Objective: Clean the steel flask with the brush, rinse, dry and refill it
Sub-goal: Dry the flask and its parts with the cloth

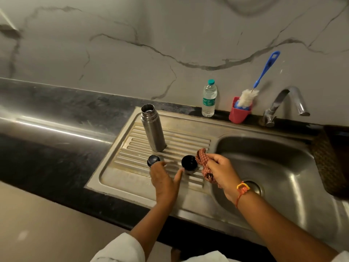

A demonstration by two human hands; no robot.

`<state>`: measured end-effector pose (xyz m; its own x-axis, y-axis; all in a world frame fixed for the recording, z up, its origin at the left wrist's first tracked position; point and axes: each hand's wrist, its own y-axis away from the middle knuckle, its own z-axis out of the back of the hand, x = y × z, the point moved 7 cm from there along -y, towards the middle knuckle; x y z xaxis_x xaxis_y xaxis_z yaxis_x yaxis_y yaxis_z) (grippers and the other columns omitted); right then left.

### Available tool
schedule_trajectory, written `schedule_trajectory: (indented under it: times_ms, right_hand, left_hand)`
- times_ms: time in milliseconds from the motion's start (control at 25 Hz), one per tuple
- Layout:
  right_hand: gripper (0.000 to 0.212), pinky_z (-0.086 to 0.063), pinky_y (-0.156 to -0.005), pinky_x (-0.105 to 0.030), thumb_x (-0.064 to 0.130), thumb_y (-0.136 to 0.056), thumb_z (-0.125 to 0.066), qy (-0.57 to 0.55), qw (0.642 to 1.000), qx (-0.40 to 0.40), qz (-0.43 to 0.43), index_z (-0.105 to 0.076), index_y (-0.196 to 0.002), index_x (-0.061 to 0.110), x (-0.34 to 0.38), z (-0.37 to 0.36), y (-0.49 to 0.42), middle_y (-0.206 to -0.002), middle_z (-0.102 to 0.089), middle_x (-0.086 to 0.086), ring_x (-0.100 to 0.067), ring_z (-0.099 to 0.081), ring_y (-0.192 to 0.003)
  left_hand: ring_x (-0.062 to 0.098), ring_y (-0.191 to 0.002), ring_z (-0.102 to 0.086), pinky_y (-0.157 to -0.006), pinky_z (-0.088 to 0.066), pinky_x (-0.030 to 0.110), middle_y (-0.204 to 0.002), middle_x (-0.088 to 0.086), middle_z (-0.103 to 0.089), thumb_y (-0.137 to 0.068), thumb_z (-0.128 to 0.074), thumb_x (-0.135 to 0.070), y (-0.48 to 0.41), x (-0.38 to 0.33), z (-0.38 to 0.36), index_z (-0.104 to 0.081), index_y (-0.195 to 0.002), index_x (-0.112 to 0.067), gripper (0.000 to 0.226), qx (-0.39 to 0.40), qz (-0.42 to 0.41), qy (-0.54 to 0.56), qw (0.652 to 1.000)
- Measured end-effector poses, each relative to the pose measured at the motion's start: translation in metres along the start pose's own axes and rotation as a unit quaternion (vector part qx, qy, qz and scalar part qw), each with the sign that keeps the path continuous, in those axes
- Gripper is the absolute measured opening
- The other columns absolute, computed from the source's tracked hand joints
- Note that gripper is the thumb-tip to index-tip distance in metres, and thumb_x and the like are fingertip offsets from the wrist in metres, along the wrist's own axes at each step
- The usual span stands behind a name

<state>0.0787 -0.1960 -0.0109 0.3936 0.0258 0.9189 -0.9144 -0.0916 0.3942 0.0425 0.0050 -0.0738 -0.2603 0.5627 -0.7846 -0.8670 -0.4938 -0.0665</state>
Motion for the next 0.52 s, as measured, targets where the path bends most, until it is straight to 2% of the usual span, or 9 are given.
schedule_trajectory:
  times_ms: [120,200,280,320,400,520]
  right_hand:
    - [0.029,-0.039,-0.045,-0.021,0.045,-0.094,-0.062,-0.002,1.000,0.015,0.017,-0.072,-0.102,0.019,0.007,-0.002,0.003,-0.059,-0.052,-0.003,-0.009,-0.046,-0.047]
    - [0.024,-0.040,-0.046,-0.022,0.044,-0.094,-0.062,-0.006,0.999,0.022,0.024,-0.070,-0.100,0.023,0.013,-0.005,0.006,-0.058,-0.053,-0.002,-0.009,-0.047,-0.047]
    - [0.025,-0.040,-0.047,-0.022,0.044,-0.094,-0.063,0.004,0.999,0.026,0.032,-0.070,-0.102,0.022,0.017,-0.008,0.007,-0.060,-0.054,-0.003,-0.009,-0.047,-0.049]
    - [0.026,-0.040,-0.047,-0.022,0.045,-0.093,-0.063,0.009,0.999,0.029,0.035,-0.071,-0.103,0.022,0.019,-0.009,0.009,-0.061,-0.054,-0.003,-0.010,-0.047,-0.049]
    - [0.027,-0.041,-0.047,-0.022,0.045,-0.093,-0.064,0.017,0.998,0.034,0.040,-0.071,-0.104,0.022,0.022,-0.012,0.011,-0.064,-0.056,-0.006,-0.011,-0.049,-0.052]
    - [0.014,-0.044,-0.050,-0.020,0.039,-0.094,-0.064,0.028,0.998,0.023,0.047,-0.069,-0.096,0.026,0.029,-0.013,0.018,-0.078,-0.062,-0.012,-0.018,-0.055,-0.065]
  left_hand:
    - [0.028,-0.124,-0.042,-0.103,-0.038,0.034,-0.132,0.010,-0.042,-0.082,-0.084,-0.036,-0.016,0.018,0.033,-0.045,-0.135,-0.009,0.070,-0.041,0.082,-0.029,0.995]
    - [0.032,-0.135,-0.036,-0.113,-0.035,0.041,-0.145,0.015,-0.037,-0.083,-0.083,-0.036,-0.032,0.029,0.039,-0.039,-0.148,-0.009,0.084,-0.009,0.098,-0.051,0.994]
    - [0.033,-0.140,-0.032,-0.117,-0.032,0.044,-0.150,0.014,-0.035,-0.084,-0.083,-0.038,-0.046,0.039,0.037,-0.035,-0.154,-0.010,0.090,0.028,0.098,-0.041,0.994]
    - [0.033,-0.140,-0.033,-0.117,-0.032,0.044,-0.149,0.013,-0.037,-0.085,-0.082,-0.038,-0.051,0.044,0.033,-0.038,-0.154,-0.010,0.087,0.044,0.097,-0.034,0.994]
    - [0.032,-0.134,-0.041,-0.112,-0.038,0.041,-0.139,0.011,-0.048,-0.087,-0.080,-0.034,-0.060,0.048,0.030,-0.052,-0.143,-0.010,0.067,0.057,0.074,-0.027,0.995]
    - [0.030,-0.117,-0.058,-0.094,-0.045,0.032,-0.114,0.004,-0.061,-0.092,-0.076,-0.024,-0.065,0.043,0.037,-0.065,-0.122,-0.010,0.035,0.025,0.067,0.030,0.997]
